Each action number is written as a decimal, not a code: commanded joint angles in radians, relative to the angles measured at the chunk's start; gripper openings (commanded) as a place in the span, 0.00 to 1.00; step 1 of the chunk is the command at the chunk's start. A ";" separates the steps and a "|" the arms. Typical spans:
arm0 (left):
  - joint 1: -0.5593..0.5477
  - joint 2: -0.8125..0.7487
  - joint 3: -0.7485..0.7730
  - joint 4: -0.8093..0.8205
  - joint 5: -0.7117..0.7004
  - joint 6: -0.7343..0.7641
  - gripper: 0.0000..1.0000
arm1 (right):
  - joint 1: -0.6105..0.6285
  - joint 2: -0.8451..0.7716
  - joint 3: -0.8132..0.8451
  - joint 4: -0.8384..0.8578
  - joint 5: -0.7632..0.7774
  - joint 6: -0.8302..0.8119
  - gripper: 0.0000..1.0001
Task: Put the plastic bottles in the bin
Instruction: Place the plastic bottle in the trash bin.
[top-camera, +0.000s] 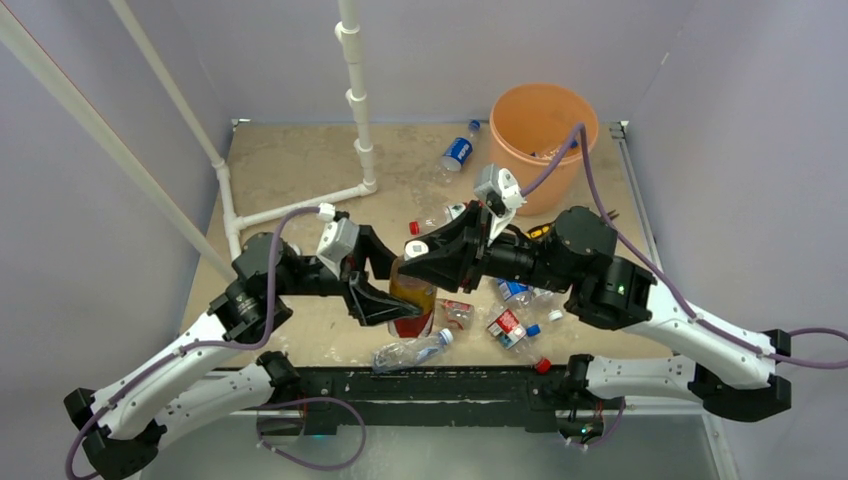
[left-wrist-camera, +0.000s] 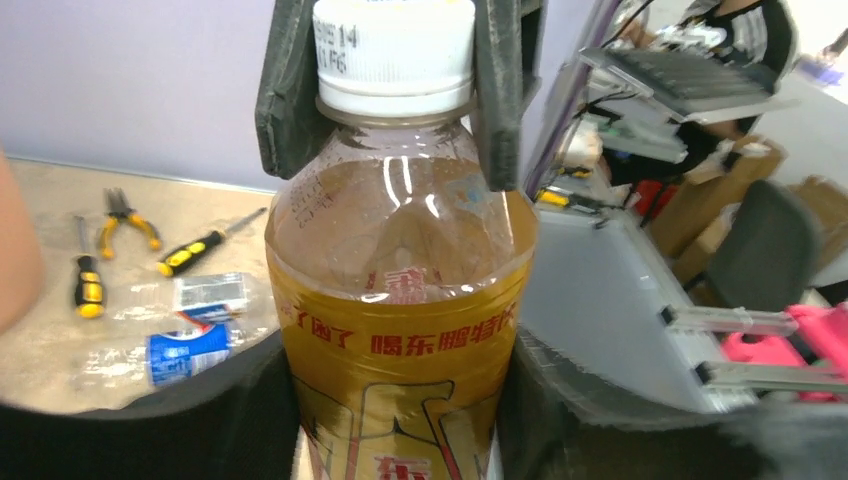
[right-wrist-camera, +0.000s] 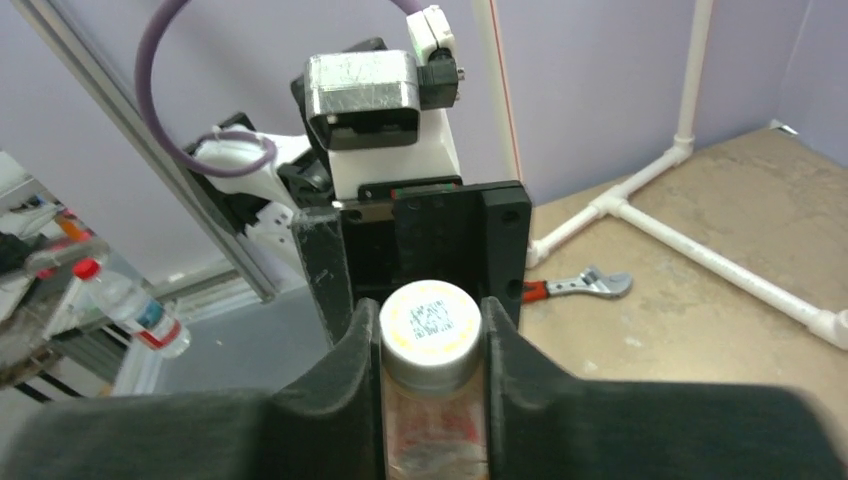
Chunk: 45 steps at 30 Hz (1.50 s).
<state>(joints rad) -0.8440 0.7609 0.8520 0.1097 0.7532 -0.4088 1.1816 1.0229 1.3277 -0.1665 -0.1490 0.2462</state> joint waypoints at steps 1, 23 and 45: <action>-0.002 -0.010 0.016 -0.025 -0.070 0.045 0.69 | 0.004 -0.042 -0.004 0.059 0.081 0.027 0.00; -0.001 -0.473 -0.347 0.008 -0.888 -0.117 0.99 | -0.702 0.280 -0.046 0.843 1.025 -0.384 0.00; -0.002 -0.397 -0.448 0.007 -0.954 -0.261 0.99 | -0.939 0.715 0.033 0.562 0.780 -0.152 0.00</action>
<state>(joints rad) -0.8463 0.3634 0.4313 0.0826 -0.1730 -0.6220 0.2569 1.7157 1.3029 0.4808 0.6613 0.0483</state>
